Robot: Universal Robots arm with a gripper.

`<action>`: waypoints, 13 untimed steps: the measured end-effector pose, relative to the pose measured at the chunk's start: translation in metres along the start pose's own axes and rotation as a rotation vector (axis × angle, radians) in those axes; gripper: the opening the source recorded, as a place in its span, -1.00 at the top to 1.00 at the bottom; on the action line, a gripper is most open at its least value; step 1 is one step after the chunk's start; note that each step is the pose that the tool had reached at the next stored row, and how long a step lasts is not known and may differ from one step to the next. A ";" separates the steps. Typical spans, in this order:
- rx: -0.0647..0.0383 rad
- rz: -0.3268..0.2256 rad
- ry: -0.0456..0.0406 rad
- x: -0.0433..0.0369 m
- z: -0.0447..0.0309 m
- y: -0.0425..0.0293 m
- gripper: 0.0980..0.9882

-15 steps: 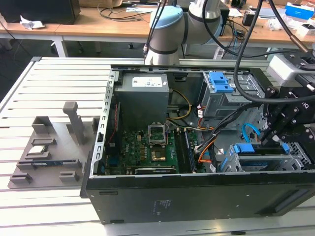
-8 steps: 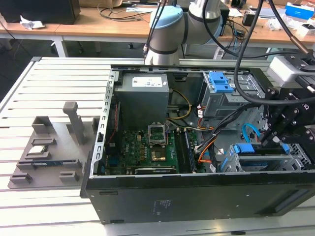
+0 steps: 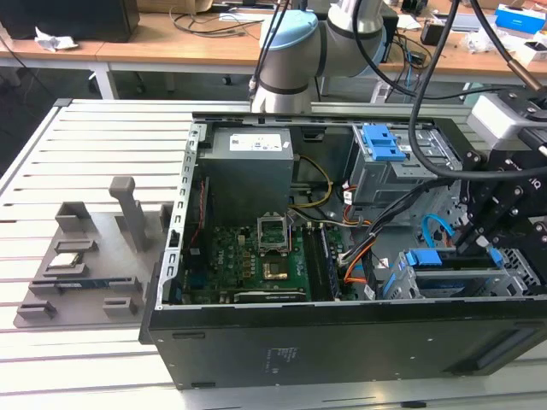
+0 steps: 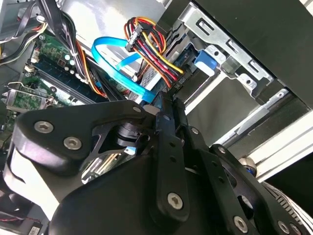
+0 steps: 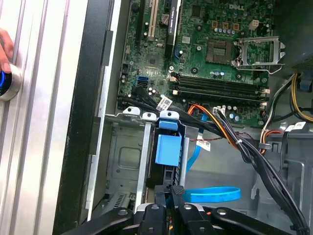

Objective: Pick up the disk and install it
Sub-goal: 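Insert the second disk wire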

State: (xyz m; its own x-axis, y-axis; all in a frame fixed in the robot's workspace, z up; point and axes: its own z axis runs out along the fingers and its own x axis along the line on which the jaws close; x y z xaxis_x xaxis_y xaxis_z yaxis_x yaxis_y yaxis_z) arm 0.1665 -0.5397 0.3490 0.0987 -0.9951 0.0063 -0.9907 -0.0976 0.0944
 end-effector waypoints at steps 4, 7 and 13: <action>0.000 0.034 -0.0035 -0.0001 -0.0001 0.0000 0.86; 0.000 0.073 -0.0073 -0.0001 0.0000 0.0000 0.86; -0.001 0.127 -0.0153 0.0000 0.0013 -0.0001 0.86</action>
State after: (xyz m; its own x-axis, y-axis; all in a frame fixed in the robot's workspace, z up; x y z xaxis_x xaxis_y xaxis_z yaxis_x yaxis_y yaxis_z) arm 0.1665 -0.5397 0.3477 -0.0287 -0.9996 0.0031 -0.9951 0.0288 0.0944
